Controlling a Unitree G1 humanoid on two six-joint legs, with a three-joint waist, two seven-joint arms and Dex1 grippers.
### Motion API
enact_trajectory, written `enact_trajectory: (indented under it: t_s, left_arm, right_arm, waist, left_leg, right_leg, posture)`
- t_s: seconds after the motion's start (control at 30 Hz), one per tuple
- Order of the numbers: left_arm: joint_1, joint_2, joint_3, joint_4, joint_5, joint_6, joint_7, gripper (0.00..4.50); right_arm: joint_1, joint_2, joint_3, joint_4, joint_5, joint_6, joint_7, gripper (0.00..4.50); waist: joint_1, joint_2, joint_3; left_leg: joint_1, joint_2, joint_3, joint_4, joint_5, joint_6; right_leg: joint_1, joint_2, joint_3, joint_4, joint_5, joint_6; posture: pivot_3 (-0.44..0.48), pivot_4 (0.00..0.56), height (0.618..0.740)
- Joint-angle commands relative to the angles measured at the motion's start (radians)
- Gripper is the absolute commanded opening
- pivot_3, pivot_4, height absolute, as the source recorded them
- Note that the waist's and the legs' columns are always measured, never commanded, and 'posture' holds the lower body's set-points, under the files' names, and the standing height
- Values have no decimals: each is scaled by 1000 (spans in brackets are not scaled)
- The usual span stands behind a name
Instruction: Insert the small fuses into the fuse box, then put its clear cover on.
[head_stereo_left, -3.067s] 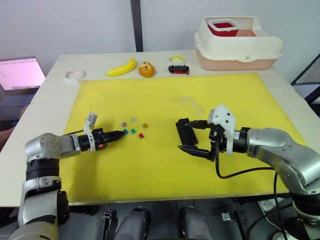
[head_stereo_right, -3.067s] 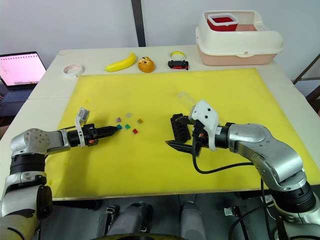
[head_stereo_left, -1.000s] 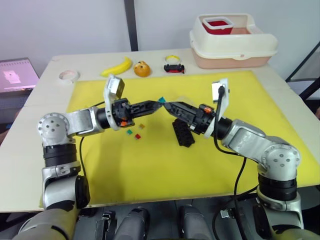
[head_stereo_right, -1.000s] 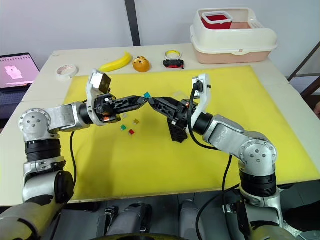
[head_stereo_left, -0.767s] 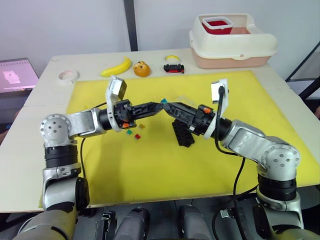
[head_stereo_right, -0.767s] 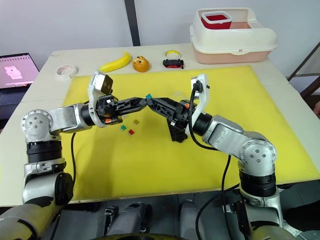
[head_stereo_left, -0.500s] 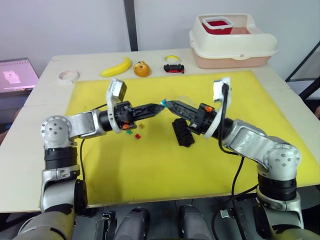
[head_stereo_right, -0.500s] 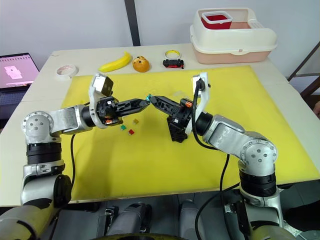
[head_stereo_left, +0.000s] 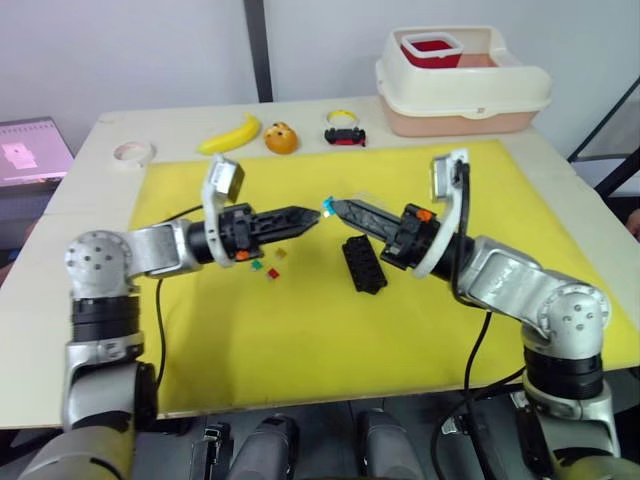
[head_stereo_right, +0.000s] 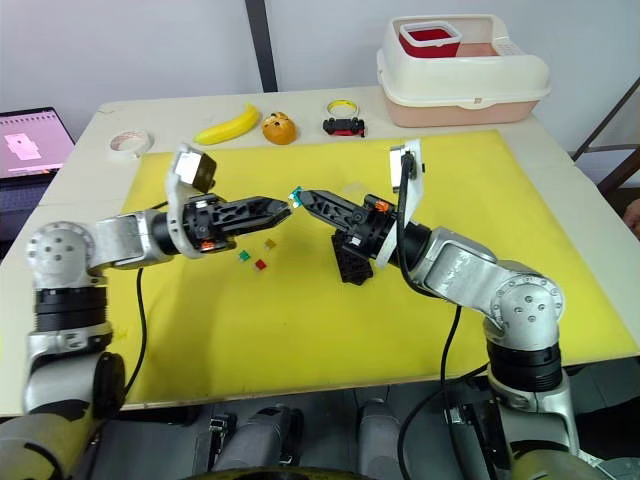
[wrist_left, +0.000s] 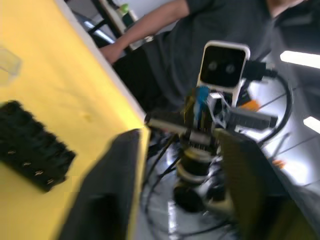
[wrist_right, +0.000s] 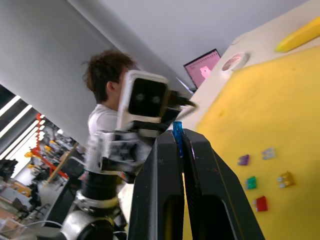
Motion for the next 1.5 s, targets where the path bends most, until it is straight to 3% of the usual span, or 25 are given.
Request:
enact_trajectory:
  t_s: [0.03,0.17,0.3,0.47,0.57,0.93,1.5]
  left_arm:
    - [42,142,-121,-195,258,-191,-315,4456]
    - [103,211,-294,-299,572,-531,-557,4456]
    - [125,153,-390,-283,794,-793,-617,4456]
    - [115,75,-438,-195,953,-959,-628,4456]
    - [110,40,-457,-158,1022,-1025,-629,4456]
    - [126,-4,-465,-147,1099,-1047,-631,4456]
    - [128,-36,-451,-132,1123,-1047,-613,4456]
  right_arm:
    - [-43,-116,-22,-52,-29,58,114,0]
    - [-73,-312,16,-65,-263,123,396,0]
    - [-63,-463,171,-68,-670,-33,740,0]
    - [-51,-511,341,46,-1096,-354,1052,0]
    - [-57,-507,390,117,-1250,-511,1193,0]
    - [-126,-379,401,316,-1473,-687,1357,0]
    - [-175,-302,367,393,-1543,-712,1433,0]
  waist:
    - [3,1,0]
    - [16,1,1]
    - [24,1,1]
    - [20,0,1]
    - [21,0,1]
    - [11,0,1]
    - [9,0,1]
  left_leg:
    - [0,0,0,-1,0,0]
    - [1,0,2,-1,0,0]
    - [1,0,3,0,-2,3]
    - [1,1,4,1,-1,3]
    - [1,1,4,1,-1,2]
    - [1,1,3,1,-1,2]
    - [1,1,2,1,-1,2]
  right_leg:
    - [0,0,0,-1,0,0]
    - [3,0,0,-5,0,0]
    - [4,-1,0,-5,0,0]
    - [3,-1,-1,-5,0,0]
    - [3,-1,-1,-5,0,0]
    - [3,-1,-1,-4,0,1]
    - [3,-1,-1,-3,0,1]
  posture:
    - [0,150,740]
    - [0,150,740]
    - [0,150,740]
    - [0,150,740]
    - [0,150,740]
    - [0,150,740]
    - [0,150,740]
